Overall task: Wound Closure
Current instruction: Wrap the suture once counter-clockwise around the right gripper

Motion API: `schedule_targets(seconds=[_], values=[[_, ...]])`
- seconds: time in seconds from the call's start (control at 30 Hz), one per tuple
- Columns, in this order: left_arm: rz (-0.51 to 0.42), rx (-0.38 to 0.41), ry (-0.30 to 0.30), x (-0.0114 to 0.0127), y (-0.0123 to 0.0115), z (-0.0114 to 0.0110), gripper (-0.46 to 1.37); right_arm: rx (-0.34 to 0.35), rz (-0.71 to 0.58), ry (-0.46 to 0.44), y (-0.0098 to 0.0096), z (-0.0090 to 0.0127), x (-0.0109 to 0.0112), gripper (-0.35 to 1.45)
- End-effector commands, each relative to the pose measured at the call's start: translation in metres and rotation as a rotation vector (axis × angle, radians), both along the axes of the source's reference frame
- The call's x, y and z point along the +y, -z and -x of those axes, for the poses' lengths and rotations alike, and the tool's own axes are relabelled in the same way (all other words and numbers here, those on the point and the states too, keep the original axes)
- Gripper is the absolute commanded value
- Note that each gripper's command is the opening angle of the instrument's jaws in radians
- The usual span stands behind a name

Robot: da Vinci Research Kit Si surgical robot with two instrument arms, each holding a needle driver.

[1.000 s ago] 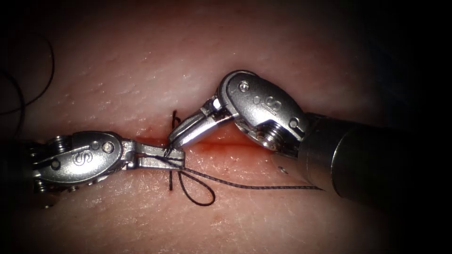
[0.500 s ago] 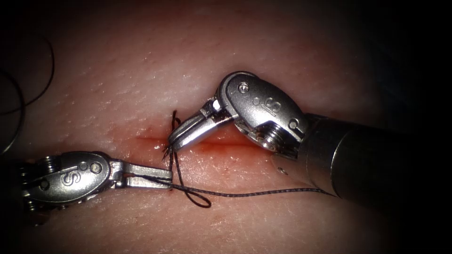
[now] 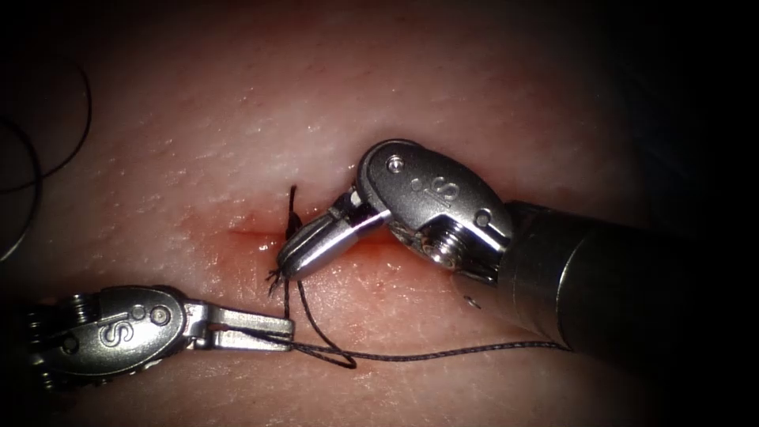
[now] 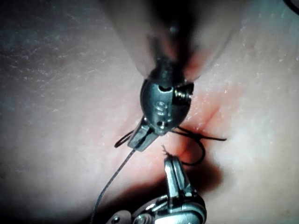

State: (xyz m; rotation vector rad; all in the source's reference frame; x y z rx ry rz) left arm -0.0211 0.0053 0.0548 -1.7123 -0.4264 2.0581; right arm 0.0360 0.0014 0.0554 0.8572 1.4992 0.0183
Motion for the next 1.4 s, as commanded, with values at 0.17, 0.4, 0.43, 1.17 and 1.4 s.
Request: schedule_targets(seconds=[0.17, 0.4, 0.43, 1.17, 1.4], values=[[0.013, -0.002, -0.008, -0.0007, 0.0013, -0.0002, -0.35, -0.027, 0.05, -0.073, -0.0001, 0.0003, 0.0007, -0.35], [0.031, -0.003, -0.012, -0.0015, 0.004, 0.0, -0.35, -0.082, 0.085, -0.16, -0.0013, 0.0002, 0.0027, -0.35], [0.036, -0.001, -0.011, -0.0016, 0.0043, 0.0001, -0.35, -0.087, 0.083, -0.169, -0.0014, 0.0001, 0.003, -0.35], [0.046, -0.008, -0.021, -0.0019, 0.0058, 0.0003, -0.35, -0.178, 0.127, -0.336, -0.0064, -0.0024, 0.0094, 1.1], [0.053, -0.011, -0.025, -0.0013, 0.006, 0.0003, -0.35, -0.288, 0.179, -0.46, -0.0064, -0.0006, 0.0112, 1.43]])
